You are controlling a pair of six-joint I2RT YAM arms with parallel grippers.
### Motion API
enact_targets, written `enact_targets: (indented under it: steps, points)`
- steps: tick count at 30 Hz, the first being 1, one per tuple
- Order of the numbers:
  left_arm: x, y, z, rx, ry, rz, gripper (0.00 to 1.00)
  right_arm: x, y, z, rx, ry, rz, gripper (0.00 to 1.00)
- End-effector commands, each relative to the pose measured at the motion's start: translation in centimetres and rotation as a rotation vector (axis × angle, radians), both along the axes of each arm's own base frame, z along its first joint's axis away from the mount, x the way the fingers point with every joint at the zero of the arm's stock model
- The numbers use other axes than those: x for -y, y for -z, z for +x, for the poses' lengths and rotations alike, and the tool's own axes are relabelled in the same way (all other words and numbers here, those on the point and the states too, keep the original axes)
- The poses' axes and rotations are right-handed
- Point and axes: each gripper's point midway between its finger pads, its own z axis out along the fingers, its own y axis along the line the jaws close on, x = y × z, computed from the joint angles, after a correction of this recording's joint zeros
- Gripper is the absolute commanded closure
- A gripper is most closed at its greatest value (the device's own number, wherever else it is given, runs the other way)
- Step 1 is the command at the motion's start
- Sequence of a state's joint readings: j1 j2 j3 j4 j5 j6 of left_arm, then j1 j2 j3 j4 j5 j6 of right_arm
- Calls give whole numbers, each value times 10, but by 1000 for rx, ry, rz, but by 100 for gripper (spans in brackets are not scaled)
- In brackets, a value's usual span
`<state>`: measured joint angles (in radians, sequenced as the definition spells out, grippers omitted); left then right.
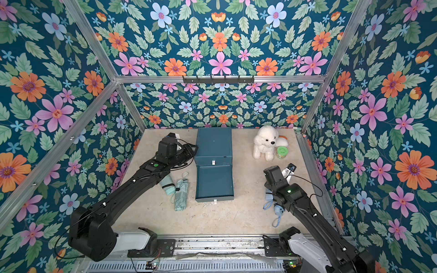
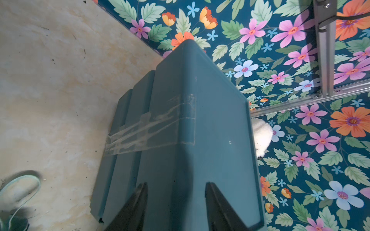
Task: Place the umbrella in the drawer by color
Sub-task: Pick up the umbrella from the center of the board.
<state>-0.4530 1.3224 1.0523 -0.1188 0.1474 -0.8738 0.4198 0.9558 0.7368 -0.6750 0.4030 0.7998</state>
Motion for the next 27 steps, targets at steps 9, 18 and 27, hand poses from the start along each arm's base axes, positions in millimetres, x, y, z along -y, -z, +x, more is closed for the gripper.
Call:
enact_targets:
  steps: [9, 18, 27]
  points:
    - [-9, -19, -15, 98, 74, 121, 50, -6, 47, 22, -115, -83, -39, 39]
    - [-7, -14, -19, 90, 126, 145, 51, -9, 88, 29, -197, -94, -35, 38]
    - [2, 9, -27, 72, 223, 179, 53, -21, 120, 24, -232, -141, 26, 53]
